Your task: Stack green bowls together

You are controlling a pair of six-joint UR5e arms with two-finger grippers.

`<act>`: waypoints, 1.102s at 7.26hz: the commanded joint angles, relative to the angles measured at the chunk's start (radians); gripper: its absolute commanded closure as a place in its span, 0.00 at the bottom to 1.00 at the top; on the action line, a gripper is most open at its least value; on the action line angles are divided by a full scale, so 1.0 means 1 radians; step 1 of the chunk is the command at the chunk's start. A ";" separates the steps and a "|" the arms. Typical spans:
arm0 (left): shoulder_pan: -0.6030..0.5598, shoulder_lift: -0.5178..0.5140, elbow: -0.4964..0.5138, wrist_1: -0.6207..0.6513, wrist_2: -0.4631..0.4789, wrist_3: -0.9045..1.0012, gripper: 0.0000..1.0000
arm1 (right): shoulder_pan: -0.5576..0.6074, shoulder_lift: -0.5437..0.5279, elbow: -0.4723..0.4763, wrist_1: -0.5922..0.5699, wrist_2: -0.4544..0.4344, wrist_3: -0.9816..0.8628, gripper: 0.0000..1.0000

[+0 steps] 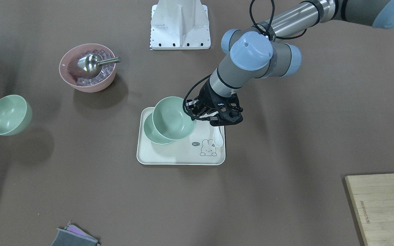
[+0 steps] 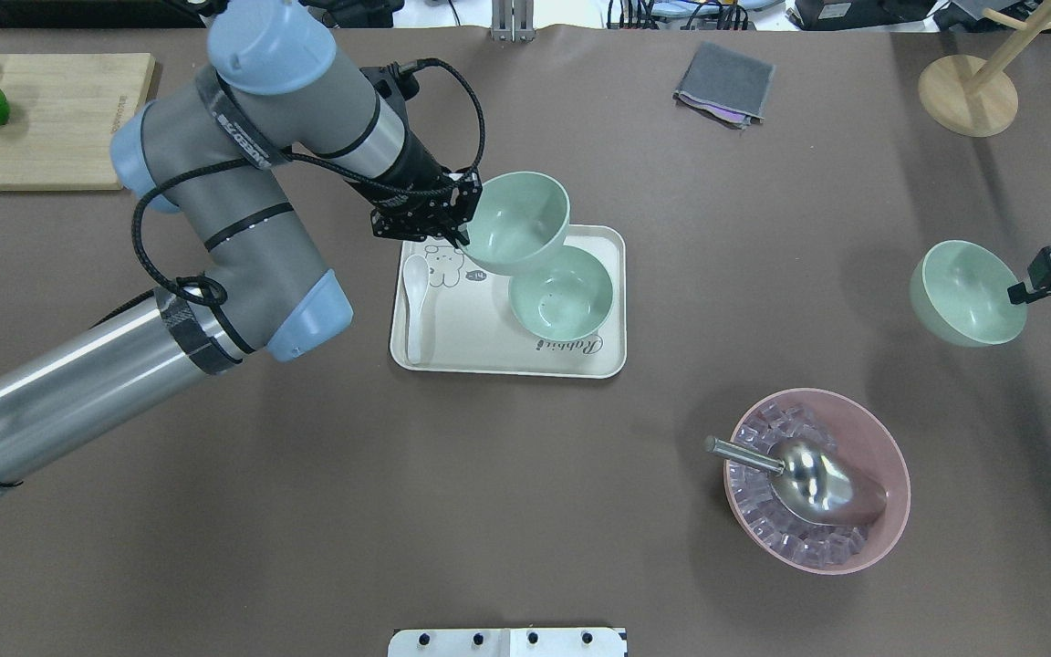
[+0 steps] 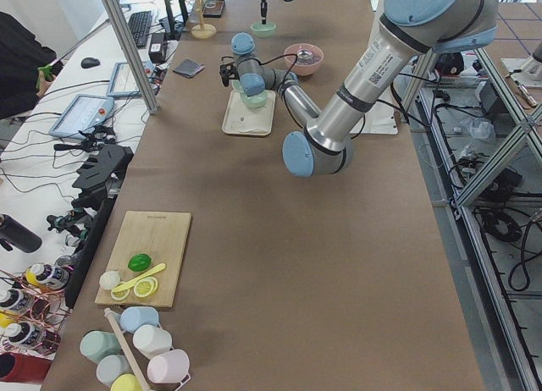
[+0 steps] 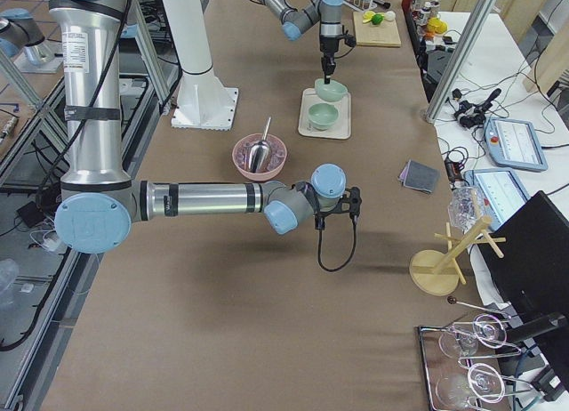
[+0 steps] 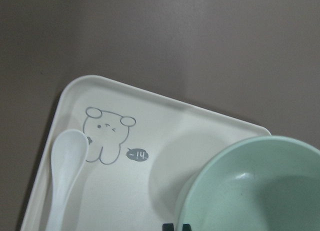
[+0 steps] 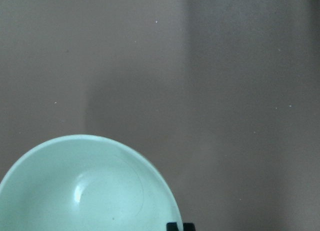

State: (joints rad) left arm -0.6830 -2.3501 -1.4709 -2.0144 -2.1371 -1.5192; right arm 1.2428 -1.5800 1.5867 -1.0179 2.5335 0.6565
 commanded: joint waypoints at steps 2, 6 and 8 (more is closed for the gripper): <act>0.100 0.006 0.012 -0.073 0.172 -0.058 1.00 | 0.006 0.026 0.001 -0.004 0.010 0.000 1.00; 0.117 0.000 0.027 -0.073 0.200 -0.055 1.00 | 0.009 0.032 0.001 -0.004 0.022 0.005 1.00; 0.109 0.000 0.032 -0.072 0.204 -0.053 1.00 | 0.009 0.035 0.001 -0.004 0.022 0.012 1.00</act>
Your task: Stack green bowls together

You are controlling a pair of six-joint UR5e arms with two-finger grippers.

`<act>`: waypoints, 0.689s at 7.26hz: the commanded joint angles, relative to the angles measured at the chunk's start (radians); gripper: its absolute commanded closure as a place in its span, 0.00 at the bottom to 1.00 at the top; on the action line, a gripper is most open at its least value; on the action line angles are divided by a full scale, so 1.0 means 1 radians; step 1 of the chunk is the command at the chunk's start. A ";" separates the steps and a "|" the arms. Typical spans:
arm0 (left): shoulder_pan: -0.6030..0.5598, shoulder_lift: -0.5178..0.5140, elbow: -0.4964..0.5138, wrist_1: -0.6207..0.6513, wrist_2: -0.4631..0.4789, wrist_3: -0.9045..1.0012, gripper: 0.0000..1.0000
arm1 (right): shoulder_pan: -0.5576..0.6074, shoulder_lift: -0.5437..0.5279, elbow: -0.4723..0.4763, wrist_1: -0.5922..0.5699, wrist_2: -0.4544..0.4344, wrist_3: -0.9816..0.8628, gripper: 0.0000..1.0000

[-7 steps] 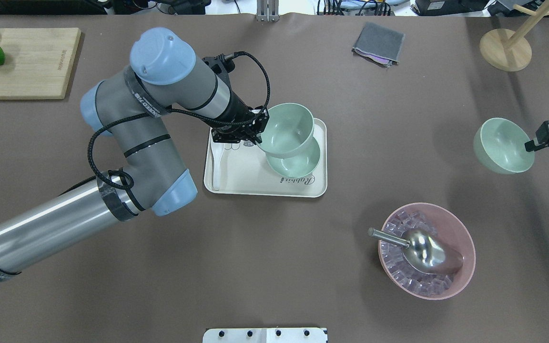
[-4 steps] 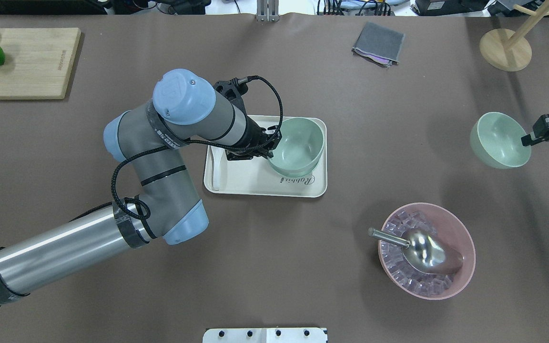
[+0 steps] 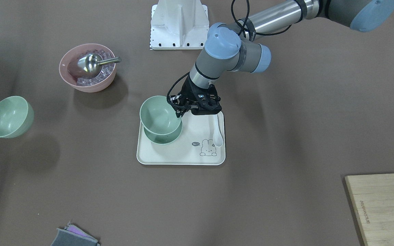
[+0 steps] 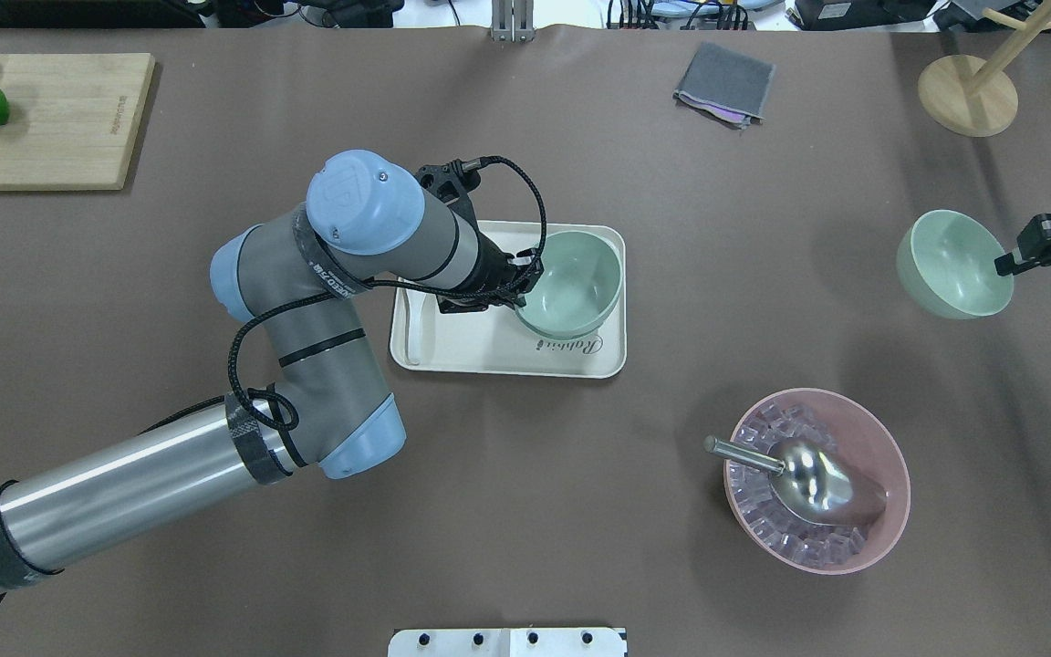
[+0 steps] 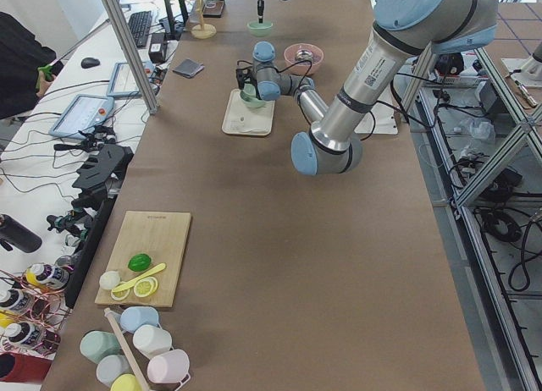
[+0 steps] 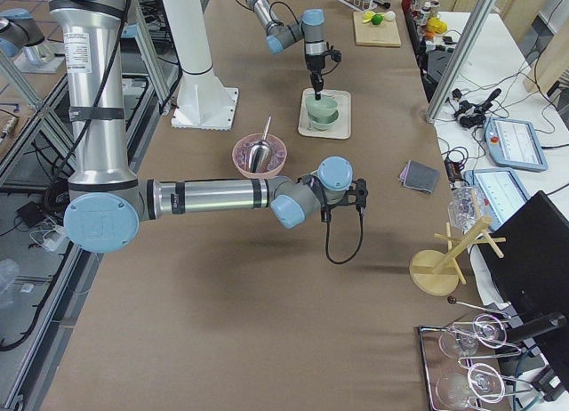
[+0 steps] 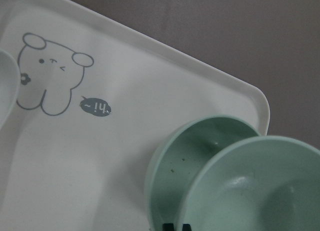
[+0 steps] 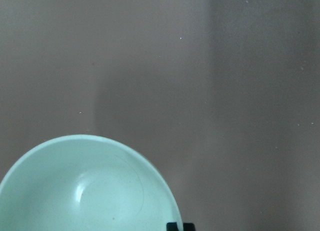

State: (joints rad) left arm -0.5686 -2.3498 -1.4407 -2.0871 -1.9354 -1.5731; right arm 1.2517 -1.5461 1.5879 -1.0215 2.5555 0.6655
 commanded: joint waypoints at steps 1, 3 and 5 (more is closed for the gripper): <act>-0.010 0.000 0.005 0.001 0.004 0.001 1.00 | 0.000 0.000 0.001 0.000 0.000 0.003 1.00; -0.020 -0.002 0.017 -0.001 0.003 0.002 1.00 | 0.000 0.000 0.001 0.000 0.000 0.003 1.00; -0.020 -0.011 0.029 -0.004 0.044 -0.002 1.00 | 0.000 0.000 0.001 0.001 0.000 0.003 1.00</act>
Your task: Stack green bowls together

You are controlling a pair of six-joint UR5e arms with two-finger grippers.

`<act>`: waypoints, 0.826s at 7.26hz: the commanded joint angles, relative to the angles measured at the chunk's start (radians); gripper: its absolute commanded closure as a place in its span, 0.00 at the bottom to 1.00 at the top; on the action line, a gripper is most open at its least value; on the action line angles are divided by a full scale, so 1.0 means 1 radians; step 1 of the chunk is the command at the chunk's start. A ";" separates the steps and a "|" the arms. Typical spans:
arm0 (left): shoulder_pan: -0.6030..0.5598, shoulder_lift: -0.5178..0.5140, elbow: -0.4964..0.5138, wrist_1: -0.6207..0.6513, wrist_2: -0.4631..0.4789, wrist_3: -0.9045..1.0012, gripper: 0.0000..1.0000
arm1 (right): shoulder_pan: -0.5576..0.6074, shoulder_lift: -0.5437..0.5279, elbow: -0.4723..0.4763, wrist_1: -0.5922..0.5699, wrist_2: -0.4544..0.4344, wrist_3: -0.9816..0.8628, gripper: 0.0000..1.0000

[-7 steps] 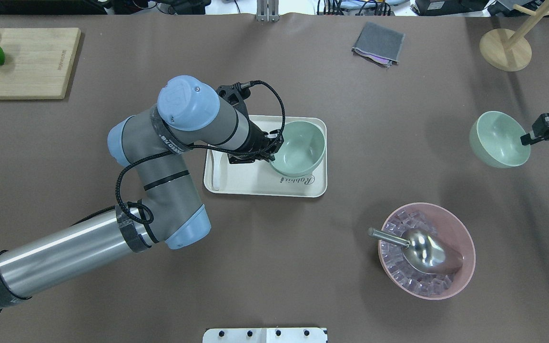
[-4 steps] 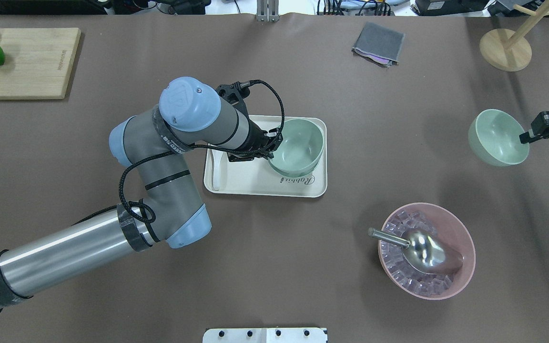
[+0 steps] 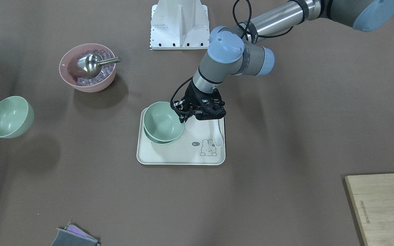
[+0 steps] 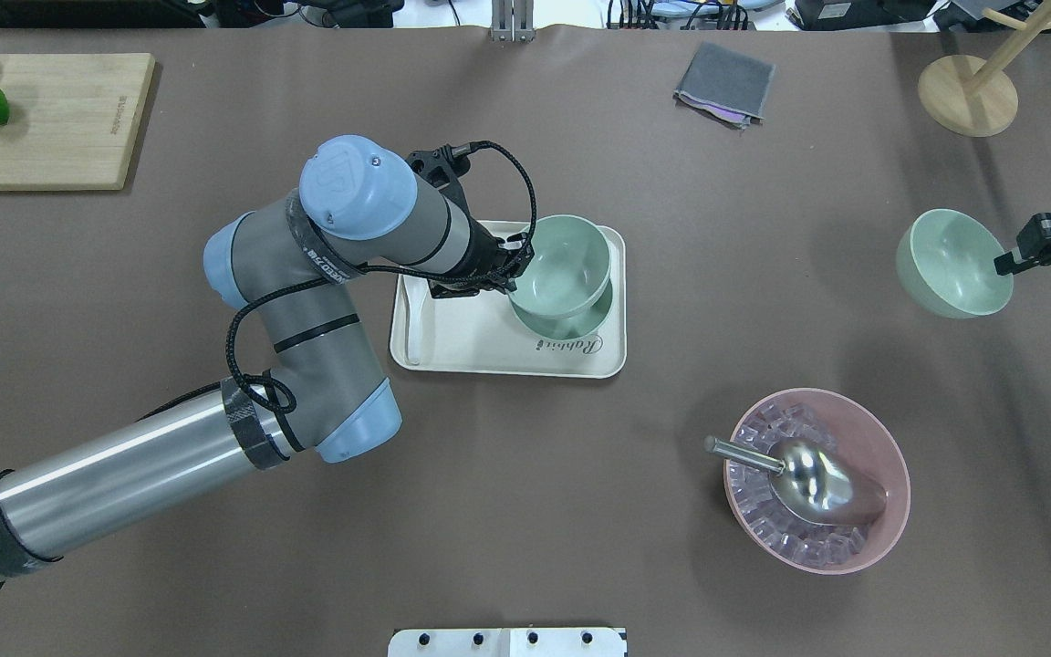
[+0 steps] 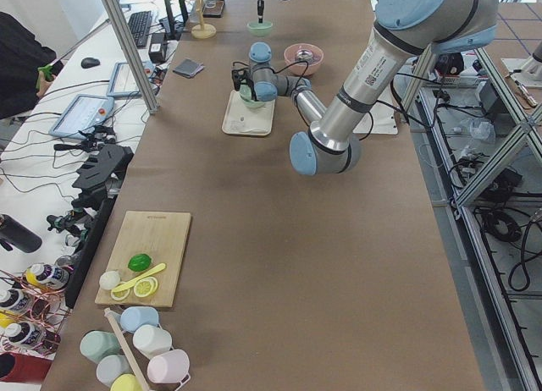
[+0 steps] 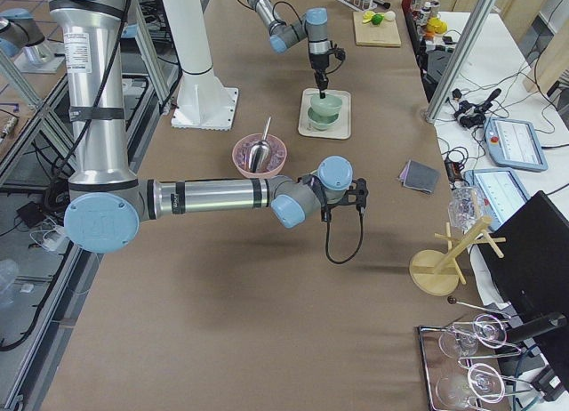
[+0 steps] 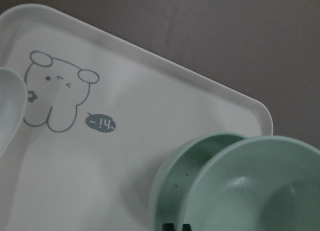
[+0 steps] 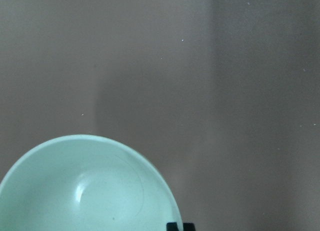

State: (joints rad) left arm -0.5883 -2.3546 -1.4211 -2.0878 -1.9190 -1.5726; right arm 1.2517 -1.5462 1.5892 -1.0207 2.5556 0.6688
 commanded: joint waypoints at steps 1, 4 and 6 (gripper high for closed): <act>-0.001 -0.021 0.037 -0.020 0.029 -0.004 1.00 | 0.002 -0.002 0.000 0.001 0.002 0.000 1.00; 0.001 -0.023 0.050 -0.026 0.026 -0.003 1.00 | 0.000 -0.002 -0.001 0.001 0.002 0.000 1.00; 0.002 -0.022 0.041 -0.029 0.022 -0.003 1.00 | 0.002 -0.002 -0.001 0.002 0.002 0.000 1.00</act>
